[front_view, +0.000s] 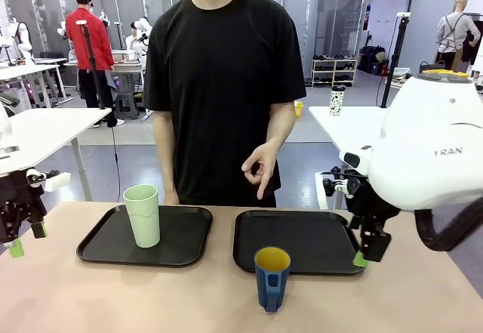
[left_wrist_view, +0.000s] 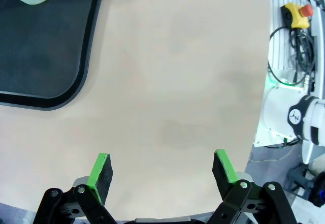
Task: Sort and store the cups by type.
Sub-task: Pick up the Handle plastic cup and place it into the empty Flat Tray.
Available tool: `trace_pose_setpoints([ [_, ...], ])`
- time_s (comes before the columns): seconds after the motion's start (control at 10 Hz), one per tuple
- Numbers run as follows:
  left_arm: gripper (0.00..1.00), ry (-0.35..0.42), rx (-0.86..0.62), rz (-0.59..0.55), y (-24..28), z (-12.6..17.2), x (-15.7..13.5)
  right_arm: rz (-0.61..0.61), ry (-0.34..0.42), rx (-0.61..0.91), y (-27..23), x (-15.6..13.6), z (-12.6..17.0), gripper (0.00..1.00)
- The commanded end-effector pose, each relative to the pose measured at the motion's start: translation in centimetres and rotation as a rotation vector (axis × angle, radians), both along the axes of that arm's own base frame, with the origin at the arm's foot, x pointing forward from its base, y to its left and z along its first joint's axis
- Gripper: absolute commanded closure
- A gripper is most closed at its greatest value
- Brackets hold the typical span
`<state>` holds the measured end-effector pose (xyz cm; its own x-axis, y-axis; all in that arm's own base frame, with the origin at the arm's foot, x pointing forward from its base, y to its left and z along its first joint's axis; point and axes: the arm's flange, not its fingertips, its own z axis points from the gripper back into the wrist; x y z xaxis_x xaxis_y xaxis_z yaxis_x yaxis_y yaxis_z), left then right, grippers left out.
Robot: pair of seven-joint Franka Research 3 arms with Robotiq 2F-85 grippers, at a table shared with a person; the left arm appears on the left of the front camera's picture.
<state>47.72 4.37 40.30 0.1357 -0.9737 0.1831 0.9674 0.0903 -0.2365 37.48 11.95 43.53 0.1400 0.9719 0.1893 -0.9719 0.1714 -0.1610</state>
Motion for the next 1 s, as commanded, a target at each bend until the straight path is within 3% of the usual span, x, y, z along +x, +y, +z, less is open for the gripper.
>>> trace_pose_setpoints([
  [0.0,0.0,-0.003,0.002,-0.007,0.1,0.1,0.0,0.072,0.0,0.21,-2.1,-2.9,-5.5,0.0],
  [0.4,0.0,-0.003,0.002,-0.007,0.1,0.1,0.0,0.268,-0.016,0.634,-3.3,-4.3,-10.6,0.0],
  [0.9,0.0,-0.003,0.002,-0.007,0.1,0.1,0.0,0.294,-0.018,0.88,-3.6,-6.0,-16.1,0.0],
])
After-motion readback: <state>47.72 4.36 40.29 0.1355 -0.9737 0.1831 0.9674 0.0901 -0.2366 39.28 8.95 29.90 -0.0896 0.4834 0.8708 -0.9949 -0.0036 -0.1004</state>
